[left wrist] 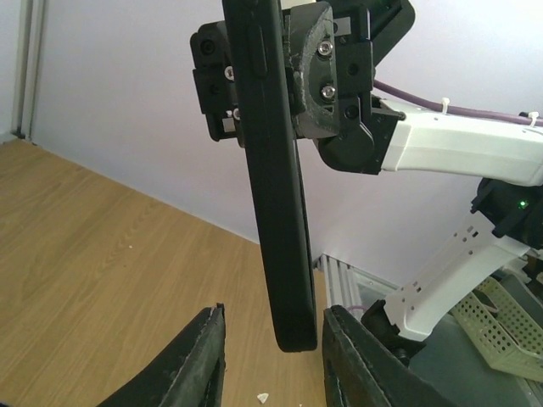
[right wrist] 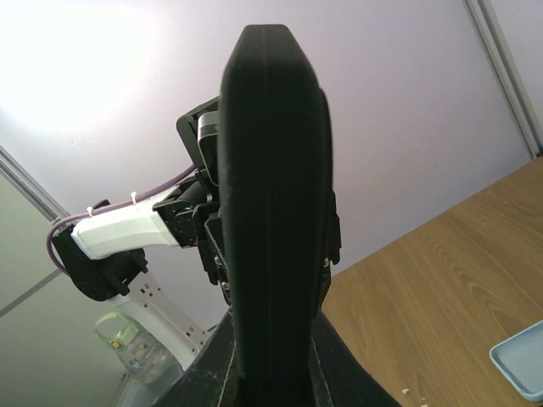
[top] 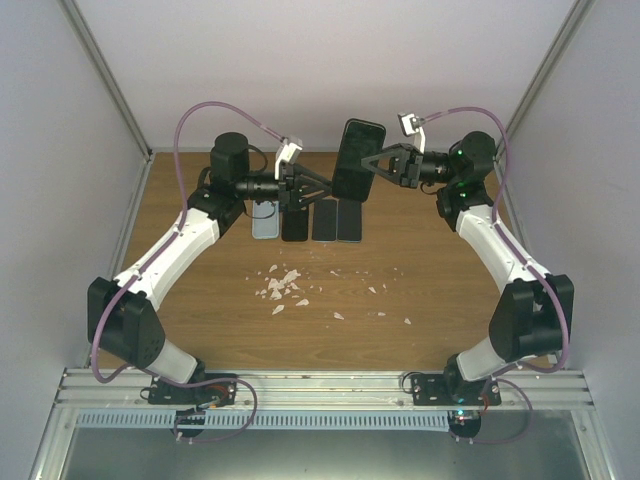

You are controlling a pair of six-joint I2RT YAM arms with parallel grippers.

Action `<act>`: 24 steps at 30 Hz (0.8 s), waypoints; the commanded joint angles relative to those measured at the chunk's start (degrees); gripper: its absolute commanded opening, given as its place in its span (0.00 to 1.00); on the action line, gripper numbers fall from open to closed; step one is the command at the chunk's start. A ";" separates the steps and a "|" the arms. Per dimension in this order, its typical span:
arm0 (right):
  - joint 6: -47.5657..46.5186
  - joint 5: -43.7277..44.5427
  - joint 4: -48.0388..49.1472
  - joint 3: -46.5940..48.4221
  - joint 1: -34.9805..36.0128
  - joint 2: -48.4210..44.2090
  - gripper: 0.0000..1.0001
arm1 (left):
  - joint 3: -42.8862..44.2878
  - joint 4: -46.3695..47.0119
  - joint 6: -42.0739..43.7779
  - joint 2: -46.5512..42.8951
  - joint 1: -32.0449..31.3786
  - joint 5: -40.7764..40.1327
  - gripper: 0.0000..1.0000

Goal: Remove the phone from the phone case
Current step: Remove the phone case from the phone.

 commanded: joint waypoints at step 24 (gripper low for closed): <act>17.54 -0.55 24.04 -2.98 1.17 -1.89 0.01 | 1.04 -2.28 2.10 3.98 -0.04 -8.46 0.05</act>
